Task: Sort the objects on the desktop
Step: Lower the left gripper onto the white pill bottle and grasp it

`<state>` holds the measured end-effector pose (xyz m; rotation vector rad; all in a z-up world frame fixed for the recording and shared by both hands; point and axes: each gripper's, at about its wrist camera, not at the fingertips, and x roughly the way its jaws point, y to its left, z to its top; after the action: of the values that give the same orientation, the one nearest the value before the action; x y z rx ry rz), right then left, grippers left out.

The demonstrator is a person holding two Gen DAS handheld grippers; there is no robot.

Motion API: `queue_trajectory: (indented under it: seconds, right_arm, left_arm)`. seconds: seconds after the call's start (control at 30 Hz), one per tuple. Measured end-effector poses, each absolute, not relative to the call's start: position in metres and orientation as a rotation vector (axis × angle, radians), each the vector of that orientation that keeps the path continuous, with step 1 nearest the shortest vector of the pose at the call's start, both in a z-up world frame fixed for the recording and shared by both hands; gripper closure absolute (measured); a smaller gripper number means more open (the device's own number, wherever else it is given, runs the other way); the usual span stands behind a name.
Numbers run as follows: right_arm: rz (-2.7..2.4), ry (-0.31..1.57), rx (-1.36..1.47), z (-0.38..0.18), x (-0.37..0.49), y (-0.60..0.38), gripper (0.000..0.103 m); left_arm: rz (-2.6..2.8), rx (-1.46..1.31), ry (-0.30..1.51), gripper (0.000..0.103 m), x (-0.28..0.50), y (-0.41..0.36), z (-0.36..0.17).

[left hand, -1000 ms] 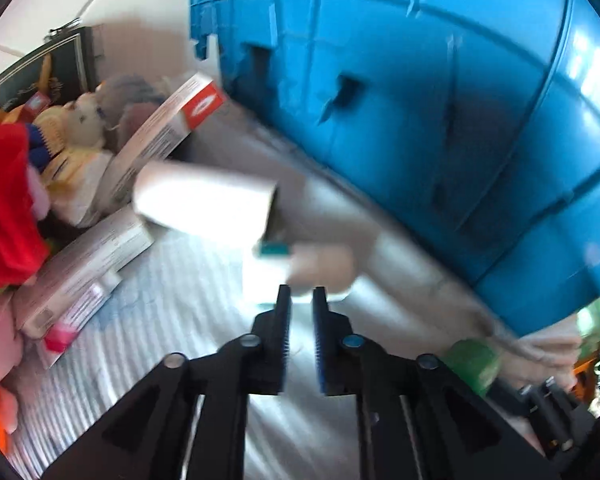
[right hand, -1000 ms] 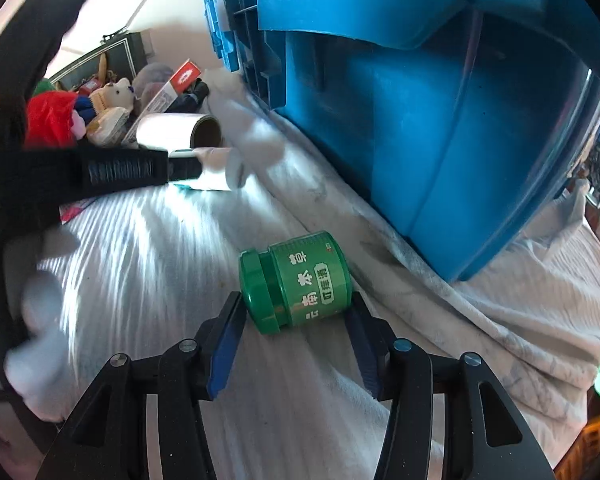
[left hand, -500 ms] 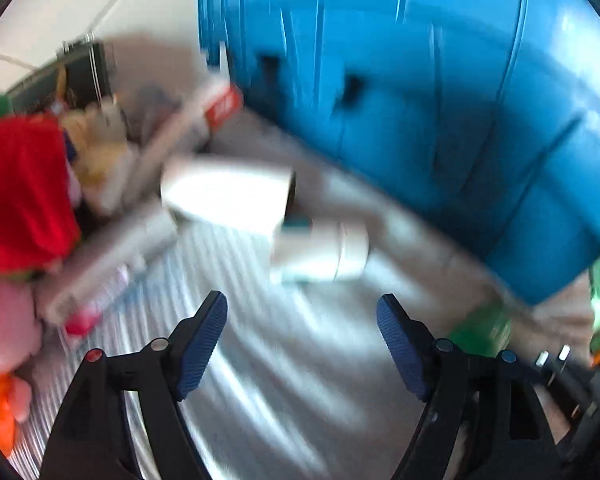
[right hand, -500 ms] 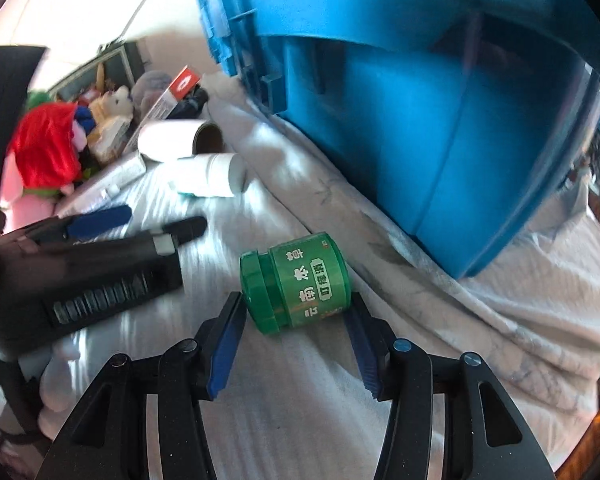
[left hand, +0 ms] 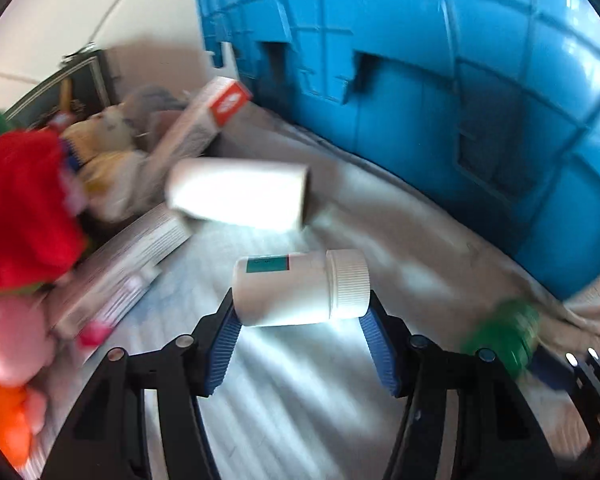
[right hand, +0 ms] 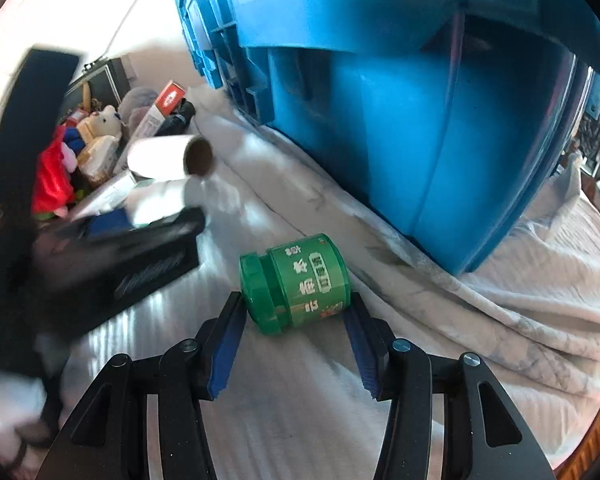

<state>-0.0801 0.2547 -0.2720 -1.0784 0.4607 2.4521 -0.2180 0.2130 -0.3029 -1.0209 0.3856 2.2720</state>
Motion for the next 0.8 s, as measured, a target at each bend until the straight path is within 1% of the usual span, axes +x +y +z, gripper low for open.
queue_trajectory:
  seconds: [0.13, 0.2, 0.3, 0.37, 0.5, 0.53, 0.57, 0.6, 0.63, 0.7, 0.8]
  right_arm:
    - [2.497, 0.464, -1.074, -0.267, -0.084, 0.244, 0.054]
    - [2.533, 0.454, -1.062, -0.258, -0.086, 0.234, 0.057]
    - [2.592, 0.424, -1.027, -0.237, -0.093, 0.220, 0.058]
    - [2.620, 0.420, -1.033, -0.228, -0.094, 0.216, 0.063]
    - [2.599, 0.383, -1.118, -0.223, -0.099, 0.206, 0.062]
    - [2.573, 0.390, -1.132, -0.225, -0.097, 0.207, 0.053]
    - [2.542, 0.395, -1.136, -0.229, -0.094, 0.208, 0.037]
    - [2.522, 0.393, -1.132, -0.233, -0.088, 0.209, 0.031]
    - [2.509, 0.397, -1.128, -0.236, -0.085, 0.210, 0.026]
    - [2.518, 0.440, -1.130, -0.241, -0.087, 0.209, 0.026]
    - [2.513, 0.408, -1.135, -0.251, -0.101, 0.207, 0.026]
  left_arm:
    - [2.350, -1.012, 0.352, 0.045, -0.211, 0.187, -0.285]
    - [2.392, -1.002, 0.339, 0.045, -0.210, 0.163, -0.266]
    - [2.465, -0.967, 0.317, 0.045, -0.212, 0.140, -0.241]
    - [2.487, -0.972, 0.307, 0.045, -0.199, 0.116, -0.228]
    - [2.502, -1.017, 0.300, 0.045, -0.198, 0.096, -0.220]
    - [2.507, -1.028, 0.305, 0.045, -0.195, 0.092, -0.224]
    - [2.501, -1.044, 0.304, 0.045, -0.188, 0.087, -0.227]
    - [2.491, -1.065, 0.295, 0.045, -0.187, 0.086, -0.233]
    - [2.486, -1.077, 0.290, 0.045, -0.188, 0.086, -0.239]
    - [2.480, -1.096, 0.294, 0.045, -0.191, 0.089, -0.250]
    - [2.481, -1.125, 0.294, 0.045, -0.193, 0.092, -0.265]
